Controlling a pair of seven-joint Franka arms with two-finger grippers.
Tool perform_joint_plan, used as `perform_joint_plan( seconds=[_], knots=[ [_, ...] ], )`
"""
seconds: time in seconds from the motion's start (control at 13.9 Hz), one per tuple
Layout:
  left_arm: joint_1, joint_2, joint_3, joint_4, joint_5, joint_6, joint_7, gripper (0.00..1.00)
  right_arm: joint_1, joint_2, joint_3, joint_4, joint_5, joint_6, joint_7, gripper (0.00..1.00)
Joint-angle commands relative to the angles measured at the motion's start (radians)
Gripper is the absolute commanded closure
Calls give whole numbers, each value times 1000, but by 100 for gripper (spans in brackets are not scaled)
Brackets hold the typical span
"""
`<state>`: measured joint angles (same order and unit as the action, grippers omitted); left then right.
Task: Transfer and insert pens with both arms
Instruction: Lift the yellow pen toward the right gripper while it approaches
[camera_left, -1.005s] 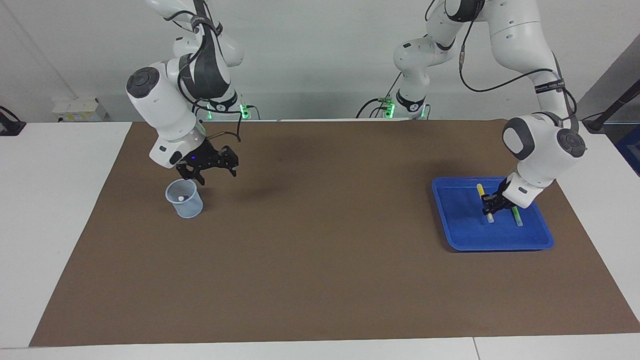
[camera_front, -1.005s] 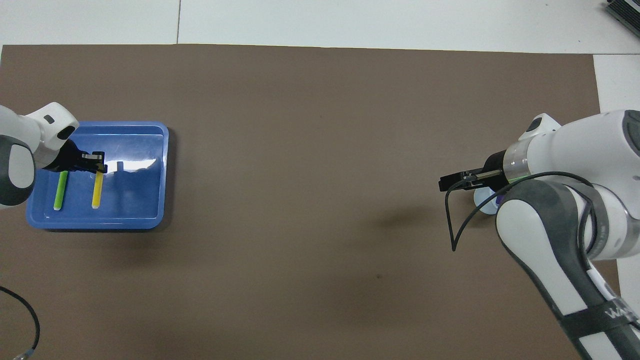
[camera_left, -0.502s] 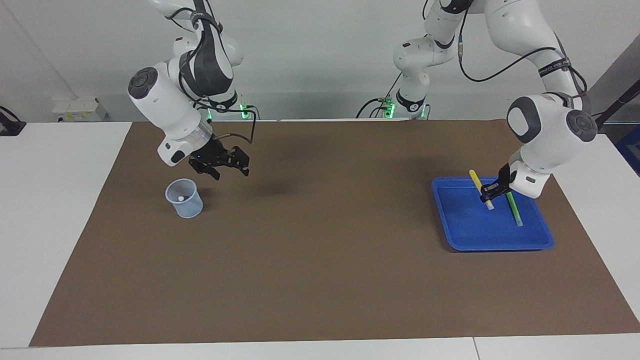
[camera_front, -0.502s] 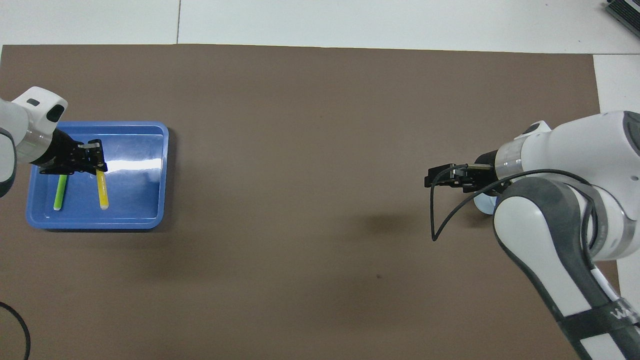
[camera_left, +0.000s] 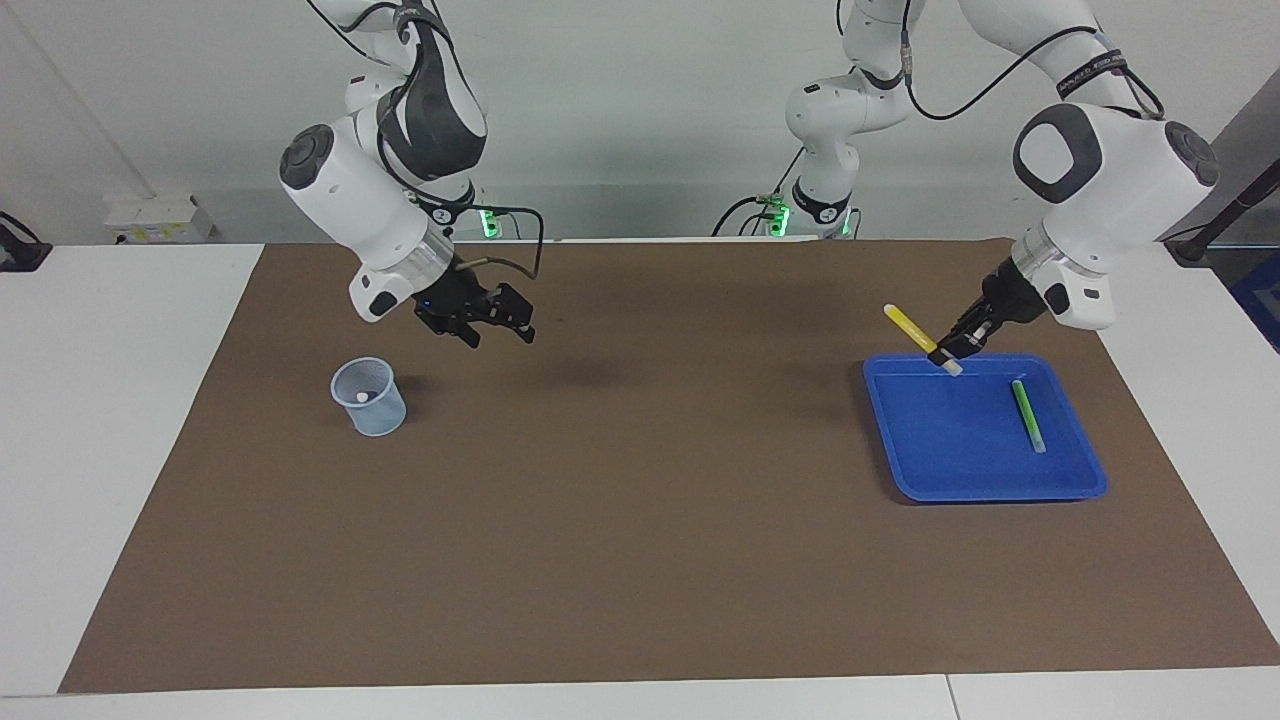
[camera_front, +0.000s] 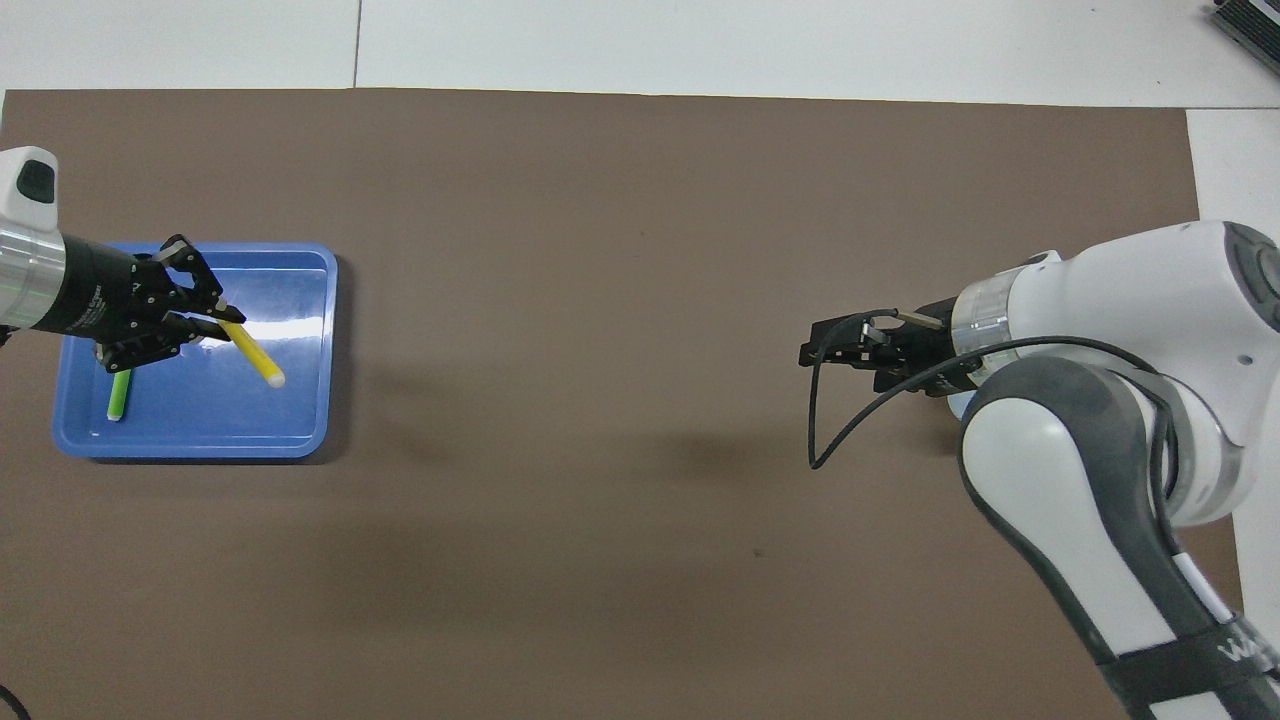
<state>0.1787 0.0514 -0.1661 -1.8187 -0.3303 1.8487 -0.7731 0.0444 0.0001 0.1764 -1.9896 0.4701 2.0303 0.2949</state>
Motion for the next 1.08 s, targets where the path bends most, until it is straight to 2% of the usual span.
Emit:
perform_joint_plan(
  seconds=[0.0,0.36,0.65,0.79,1.0],
  knots=[
    [-44,-68,10,-30,-47,-9,-222,100,26,-8,5,18,112,7,88,0],
    [-93,-160,10,-80,-185,-13,-518,100,67,-8,12,57,298,88,191,0],
    [-130,-205,10,-143,-303,-9,-612,100,225,-5,12,91,300,250,349,0],
    [-159,-255,10,-206,-361,1,-615,100,277,-2,12,92,300,297,388,0],
    [-173,-318,10,-278,-398,7,-623,100,383,4,14,100,298,431,417,0]
  ],
)
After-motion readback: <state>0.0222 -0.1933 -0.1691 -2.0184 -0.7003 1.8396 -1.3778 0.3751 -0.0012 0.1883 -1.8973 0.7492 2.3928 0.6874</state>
